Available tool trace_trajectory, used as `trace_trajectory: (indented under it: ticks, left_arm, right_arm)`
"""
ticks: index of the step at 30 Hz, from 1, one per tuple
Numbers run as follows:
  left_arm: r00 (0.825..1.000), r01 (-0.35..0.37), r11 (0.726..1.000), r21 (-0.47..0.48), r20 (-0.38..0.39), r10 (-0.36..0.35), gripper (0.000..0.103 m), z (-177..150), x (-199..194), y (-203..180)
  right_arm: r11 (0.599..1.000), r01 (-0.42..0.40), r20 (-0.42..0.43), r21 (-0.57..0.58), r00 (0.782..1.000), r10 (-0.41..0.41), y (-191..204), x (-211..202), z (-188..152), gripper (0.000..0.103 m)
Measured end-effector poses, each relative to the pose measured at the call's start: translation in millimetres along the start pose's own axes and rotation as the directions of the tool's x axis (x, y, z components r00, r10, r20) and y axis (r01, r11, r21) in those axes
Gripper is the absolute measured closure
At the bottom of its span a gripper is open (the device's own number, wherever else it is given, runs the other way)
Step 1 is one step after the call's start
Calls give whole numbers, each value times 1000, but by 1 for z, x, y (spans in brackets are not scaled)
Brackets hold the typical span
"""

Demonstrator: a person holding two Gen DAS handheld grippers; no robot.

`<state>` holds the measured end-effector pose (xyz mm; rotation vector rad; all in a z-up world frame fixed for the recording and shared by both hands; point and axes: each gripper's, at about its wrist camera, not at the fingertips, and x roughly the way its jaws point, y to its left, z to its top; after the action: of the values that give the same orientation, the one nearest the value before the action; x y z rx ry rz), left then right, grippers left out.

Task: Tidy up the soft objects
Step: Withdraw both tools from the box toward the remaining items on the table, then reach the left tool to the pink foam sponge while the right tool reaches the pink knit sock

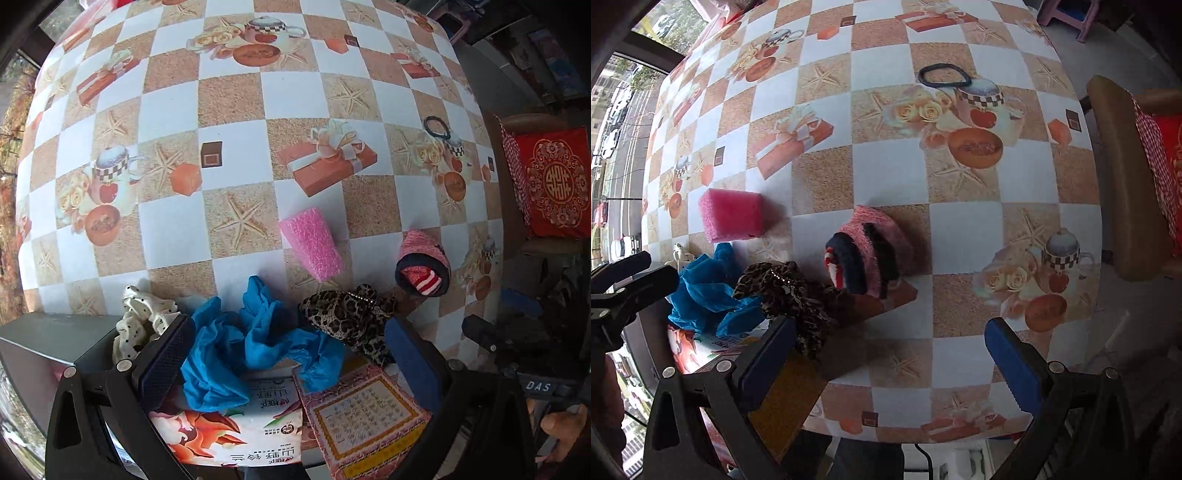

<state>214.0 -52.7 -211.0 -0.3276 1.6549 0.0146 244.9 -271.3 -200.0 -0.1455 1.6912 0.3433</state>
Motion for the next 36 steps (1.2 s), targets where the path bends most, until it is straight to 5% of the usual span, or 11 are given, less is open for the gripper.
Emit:
trace_trajectory:
  ticks: [5,9,12,16,24,36]
  left_arm:
    - [989,-140,989,46,-38,142,1,22,35,-8]
    - [949,-313,950,-16,47,313,0,40,29,18]
    - [944,-319,941,-112,45,326,1,48,20,50]
    - [965,-241,952,-186,57,256,1,43,6,75]
    - [954,-277,959,-68,103,283,1,38,12,55]
    - [960,-267,962,-60,72,271,1,51,51,62]
  right_arm:
    - [998,-21,-19,60,1000,23,-28,9,-8,0]
    - [997,-33,-25,70,999,35,-34,15,-10,0]
    - [997,-46,-18,58,999,47,-31,19,-6,0]
    - [997,-67,-9,26,998,67,-19,27,7,0]
    - [997,-49,-8,-54,999,49,9,46,28,0]
    - [991,76,-18,-107,997,-78,29,92,56,0]
